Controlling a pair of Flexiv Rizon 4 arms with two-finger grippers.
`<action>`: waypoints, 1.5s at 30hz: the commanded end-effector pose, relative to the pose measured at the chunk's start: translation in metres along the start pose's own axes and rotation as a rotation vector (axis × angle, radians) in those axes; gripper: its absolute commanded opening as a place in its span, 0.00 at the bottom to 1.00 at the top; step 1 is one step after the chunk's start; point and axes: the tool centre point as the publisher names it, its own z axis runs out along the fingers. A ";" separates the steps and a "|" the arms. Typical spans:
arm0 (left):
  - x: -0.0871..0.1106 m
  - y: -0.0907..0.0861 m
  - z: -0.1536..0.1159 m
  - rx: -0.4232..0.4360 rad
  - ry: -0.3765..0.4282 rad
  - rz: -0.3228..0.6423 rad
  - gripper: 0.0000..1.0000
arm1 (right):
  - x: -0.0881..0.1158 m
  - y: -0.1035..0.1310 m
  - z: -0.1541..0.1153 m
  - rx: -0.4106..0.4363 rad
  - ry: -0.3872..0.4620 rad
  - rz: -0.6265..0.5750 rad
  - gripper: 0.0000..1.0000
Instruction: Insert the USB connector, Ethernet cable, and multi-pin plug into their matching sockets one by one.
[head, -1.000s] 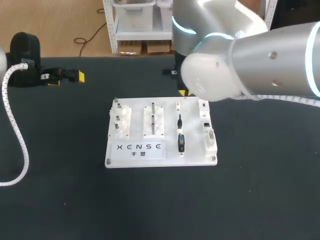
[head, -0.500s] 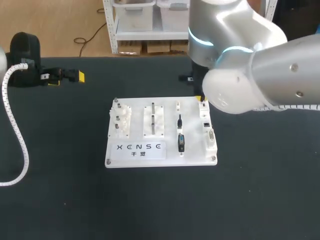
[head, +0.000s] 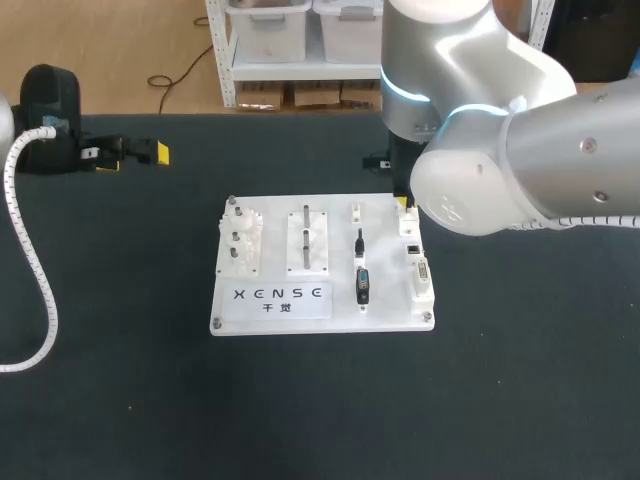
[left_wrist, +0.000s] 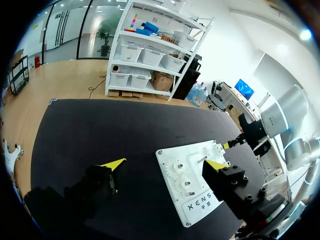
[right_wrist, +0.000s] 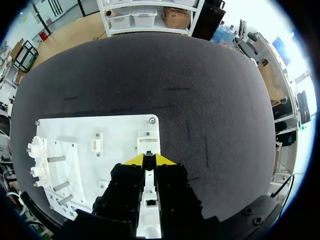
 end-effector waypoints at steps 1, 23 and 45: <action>0.000 0.000 0.000 0.000 0.000 0.000 1.00 | 0.000 0.000 0.003 0.001 -0.001 0.002 0.00; 0.000 0.000 0.000 0.000 0.000 0.000 1.00 | 0.003 -0.005 0.024 0.002 0.037 0.035 0.00; 0.000 0.000 0.000 0.000 0.000 0.000 1.00 | 0.034 0.049 -0.034 -0.060 -0.083 -0.040 1.00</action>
